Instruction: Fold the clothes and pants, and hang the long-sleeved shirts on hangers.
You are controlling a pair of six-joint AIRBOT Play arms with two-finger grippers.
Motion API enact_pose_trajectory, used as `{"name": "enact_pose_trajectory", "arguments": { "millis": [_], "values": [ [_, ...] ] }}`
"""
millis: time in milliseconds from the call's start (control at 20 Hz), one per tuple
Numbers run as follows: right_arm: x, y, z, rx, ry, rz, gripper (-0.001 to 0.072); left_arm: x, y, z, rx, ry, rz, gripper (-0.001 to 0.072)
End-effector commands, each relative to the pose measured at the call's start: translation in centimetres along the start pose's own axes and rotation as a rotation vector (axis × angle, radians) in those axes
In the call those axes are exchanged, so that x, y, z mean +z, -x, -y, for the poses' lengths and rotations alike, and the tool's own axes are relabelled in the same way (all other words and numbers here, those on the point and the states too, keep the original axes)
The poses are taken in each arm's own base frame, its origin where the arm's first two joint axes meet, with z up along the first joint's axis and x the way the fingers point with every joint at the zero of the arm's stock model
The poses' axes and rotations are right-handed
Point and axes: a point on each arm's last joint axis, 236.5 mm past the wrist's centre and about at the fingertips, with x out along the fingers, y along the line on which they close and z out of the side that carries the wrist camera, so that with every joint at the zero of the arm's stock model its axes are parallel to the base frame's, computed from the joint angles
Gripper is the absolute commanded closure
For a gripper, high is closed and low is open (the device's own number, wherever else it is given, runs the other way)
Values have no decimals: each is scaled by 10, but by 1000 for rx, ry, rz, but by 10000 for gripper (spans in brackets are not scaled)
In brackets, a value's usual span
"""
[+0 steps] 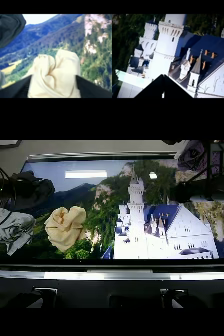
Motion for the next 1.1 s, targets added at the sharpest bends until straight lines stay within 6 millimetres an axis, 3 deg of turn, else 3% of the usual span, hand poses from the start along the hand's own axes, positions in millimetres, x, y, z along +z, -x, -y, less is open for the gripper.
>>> {"name": "enact_pose_trajectory", "arguments": {
  "millis": [0, 100, 400, 650, 800, 850, 900, 950, 1050],
  "values": [
    [0, 0, 0, 1, 1, 2, 682, -33, -16, 2, 1, 53, -155, -13],
    [0, 0, -1, 1, 0, 3, 682, -70, -44, 1, 19, 52, -299, -10],
    [0, 0, 0, 1, 0, 2, 682, -174, -137, 5, 58, 195, -499, -10],
    [0, 0, 0, 1, 1, 2, 682, -224, -195, 7, 83, 234, -587, -7],
    [0, 0, 0, 1, 1, 2, 682, -249, -215, 14, 74, 258, -663, -1],
    [0, 0, 0, 0, 1, 3, 682, -257, -217, 23, 52, 290, -695, 117],
    [1, 0, 0, 0, 1, 3, 682, -262, -216, 37, 7, 327, -724, 516],
    [1, 0, 0, 0, 1, 6, 682, -262, -214, 56, -70, 344, -741, 696],
    [1, 0, 0, 0, 1, 6, 681, -251, -205, 103, -253, 325, -738, 695]
  ]
}}
